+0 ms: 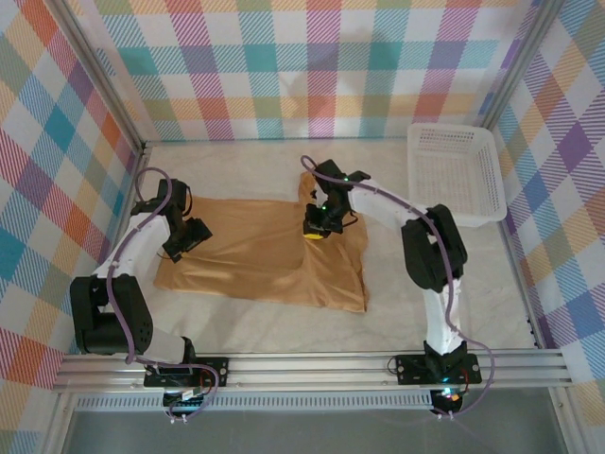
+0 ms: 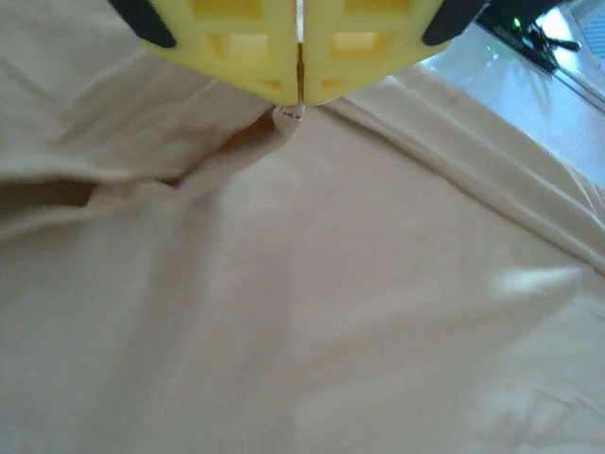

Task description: Fold the inside-out t-shirt

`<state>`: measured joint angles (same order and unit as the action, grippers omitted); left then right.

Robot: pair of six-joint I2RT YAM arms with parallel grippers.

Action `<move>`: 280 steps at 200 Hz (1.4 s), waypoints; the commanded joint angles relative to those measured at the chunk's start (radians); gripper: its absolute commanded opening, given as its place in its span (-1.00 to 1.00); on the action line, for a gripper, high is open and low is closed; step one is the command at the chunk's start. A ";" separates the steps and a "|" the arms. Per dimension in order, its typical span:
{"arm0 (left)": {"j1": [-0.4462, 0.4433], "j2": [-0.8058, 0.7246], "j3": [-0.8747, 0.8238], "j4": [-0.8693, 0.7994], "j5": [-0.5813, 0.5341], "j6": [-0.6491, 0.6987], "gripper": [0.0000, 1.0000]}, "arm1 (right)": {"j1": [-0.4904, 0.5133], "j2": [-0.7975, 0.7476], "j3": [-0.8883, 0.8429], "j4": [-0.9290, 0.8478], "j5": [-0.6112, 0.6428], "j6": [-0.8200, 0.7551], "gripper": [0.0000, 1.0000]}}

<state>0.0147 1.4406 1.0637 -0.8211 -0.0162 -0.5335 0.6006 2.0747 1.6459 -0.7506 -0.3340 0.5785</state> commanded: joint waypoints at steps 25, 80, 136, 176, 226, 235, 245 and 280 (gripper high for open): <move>-0.012 -0.079 -0.020 -0.034 0.010 -0.015 0.39 | 0.037 0.015 0.064 -0.032 0.024 0.010 -0.08; -0.045 0.051 -0.028 0.123 0.108 -0.054 0.40 | 0.032 -0.214 -0.267 0.056 0.131 0.019 0.06; -0.025 0.266 -0.022 0.179 0.041 -0.050 0.40 | -0.011 -0.193 -0.448 0.092 0.141 0.013 -0.04; -0.024 0.216 0.104 0.144 -0.044 -0.024 0.48 | -0.016 -0.197 -0.300 0.002 0.178 -0.085 0.00; 0.020 0.548 0.651 -0.089 -0.143 0.037 0.50 | -0.042 -0.050 0.107 0.070 0.410 -0.191 0.11; 0.034 0.616 0.733 -0.111 -0.130 0.034 0.48 | -0.048 0.010 0.193 0.098 0.459 -0.214 0.14; 0.045 0.682 0.807 -0.125 -0.110 0.034 0.46 | -0.053 0.089 0.301 0.108 0.518 -0.236 0.15; 0.069 0.850 0.990 -0.180 -0.099 0.051 0.44 | -0.072 0.417 0.788 0.008 0.647 -0.321 0.27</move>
<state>0.0631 2.2021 1.9636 -0.8730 -0.1173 -0.5102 0.5449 2.3013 2.1960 -0.6685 0.1749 0.3508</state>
